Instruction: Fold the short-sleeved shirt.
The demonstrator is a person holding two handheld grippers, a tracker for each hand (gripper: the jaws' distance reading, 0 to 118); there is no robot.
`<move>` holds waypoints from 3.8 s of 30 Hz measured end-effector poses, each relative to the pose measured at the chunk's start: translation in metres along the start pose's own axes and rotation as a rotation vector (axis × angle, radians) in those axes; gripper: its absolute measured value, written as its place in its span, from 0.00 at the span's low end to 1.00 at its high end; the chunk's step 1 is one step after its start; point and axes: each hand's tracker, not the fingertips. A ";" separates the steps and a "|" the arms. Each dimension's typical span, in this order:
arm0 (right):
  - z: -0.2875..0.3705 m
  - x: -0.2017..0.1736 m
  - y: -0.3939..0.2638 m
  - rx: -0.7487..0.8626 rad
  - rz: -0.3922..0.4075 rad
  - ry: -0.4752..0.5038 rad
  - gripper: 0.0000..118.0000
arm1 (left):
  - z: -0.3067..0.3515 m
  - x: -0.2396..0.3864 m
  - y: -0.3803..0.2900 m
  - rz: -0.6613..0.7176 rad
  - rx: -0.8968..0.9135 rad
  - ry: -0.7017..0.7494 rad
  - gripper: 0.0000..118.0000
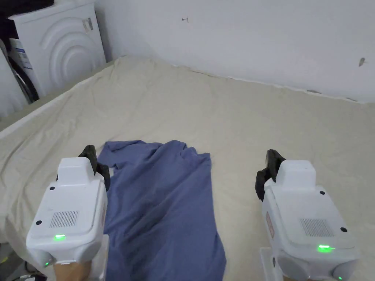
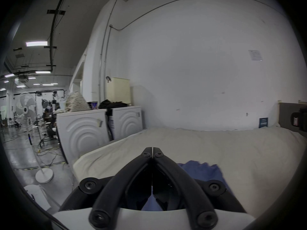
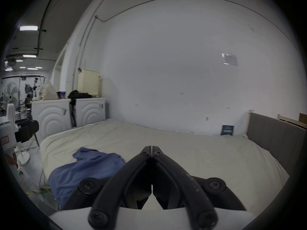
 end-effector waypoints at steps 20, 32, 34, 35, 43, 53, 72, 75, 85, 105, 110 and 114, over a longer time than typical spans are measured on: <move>-0.020 -0.005 -0.003 -0.034 0.036 0.014 0.01 | -0.072 0.003 -0.025 0.006 -0.402 -0.262 0.01; -0.021 0.048 -0.022 -0.098 0.032 -0.122 0.01 | -0.157 0.087 -0.105 0.024 -0.904 -0.330 0.96; -0.020 0.056 -0.027 -0.118 0.028 -0.139 0.01 | -0.162 0.101 -0.119 -0.022 -0.926 -0.330 0.94; -0.020 0.060 -0.030 -0.128 0.027 -0.147 0.01 | -0.163 0.105 -0.124 -0.041 -0.934 -0.336 0.88; -0.015 0.086 -0.034 -0.157 0.026 -0.185 0.01 | -0.150 0.118 -0.138 -0.065 -0.906 -0.357 0.07; 0.008 0.110 -0.027 -0.125 -0.009 -0.203 0.01 | -0.124 0.095 -0.048 0.102 -0.774 -0.445 0.06; 0.092 0.188 -0.012 -0.022 -0.053 -0.377 0.01 | -0.039 0.276 0.182 -0.013 -0.290 -0.934 0.06; 0.104 0.200 -0.014 -0.021 -0.058 -0.422 0.01 | -0.019 0.314 0.174 -0.036 -0.310 -1.010 0.06; 0.133 0.233 -0.030 -0.061 -0.061 -0.521 0.01 | 0.005 0.396 0.042 -0.179 -0.619 -1.166 0.06; 0.125 0.229 -0.044 -0.131 -0.064 -0.496 0.01 | 0.013 0.406 -0.062 -0.265 -0.816 -0.944 1.00; 0.128 0.225 -0.026 -0.094 -0.046 -0.487 0.01 | 0.014 0.364 0.005 -0.111 -0.637 -0.900 0.96; 0.129 0.223 -0.008 -0.050 -0.041 -0.492 0.01 | 0.020 0.317 0.048 -0.019 -0.371 -0.816 0.96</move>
